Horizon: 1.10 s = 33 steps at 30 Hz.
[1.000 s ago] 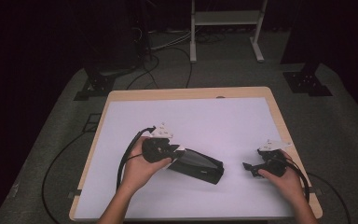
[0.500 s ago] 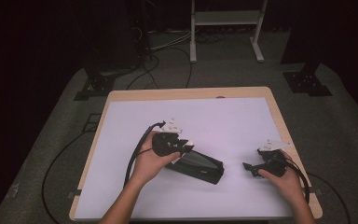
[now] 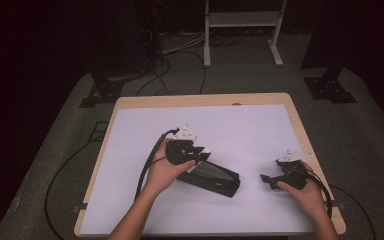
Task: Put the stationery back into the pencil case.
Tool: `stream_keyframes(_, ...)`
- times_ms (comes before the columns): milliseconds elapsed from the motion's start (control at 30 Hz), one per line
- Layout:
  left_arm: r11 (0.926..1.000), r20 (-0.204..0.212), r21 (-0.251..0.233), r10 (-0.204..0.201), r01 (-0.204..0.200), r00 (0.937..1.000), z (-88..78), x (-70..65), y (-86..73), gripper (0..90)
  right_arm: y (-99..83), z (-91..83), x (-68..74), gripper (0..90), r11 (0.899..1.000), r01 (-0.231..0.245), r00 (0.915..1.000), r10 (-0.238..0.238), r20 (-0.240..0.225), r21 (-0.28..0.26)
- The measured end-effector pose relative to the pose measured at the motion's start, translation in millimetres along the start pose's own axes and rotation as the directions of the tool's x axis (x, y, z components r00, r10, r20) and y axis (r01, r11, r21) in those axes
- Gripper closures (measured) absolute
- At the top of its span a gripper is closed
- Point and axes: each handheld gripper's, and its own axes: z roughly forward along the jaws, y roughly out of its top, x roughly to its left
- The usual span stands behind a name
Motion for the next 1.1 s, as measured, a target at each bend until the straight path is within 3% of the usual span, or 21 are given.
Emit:
stream_keyframes(367, 0.9998, 0.012, -0.006, 0.020, -0.020, 0.9997, 8.4, -1.0, 1.8, 70.7, 0.0, 0.0, 0.0, 10.2, 1.000, -0.001, 1.0000, 0.001, 0.000, 0.000)
stream_keyframes(667, 0.9980, 0.013, 0.042, 0.047, -0.047, 0.9988, 7.5, -5.6, -0.6, 70.8, 0.0, -0.1, 0.1, 10.3, 1.000, -0.002, 1.0000, 0.002, 0.000, 0.001)
stream_keyframes(1100, 0.9952, 0.015, 0.090, 0.039, -0.040, 0.9991, 1.0, -8.2, -14.9, 70.8, 0.0, -0.1, 0.1, 10.2, 1.000, -0.001, 1.0000, 0.001, 0.000, 0.000)
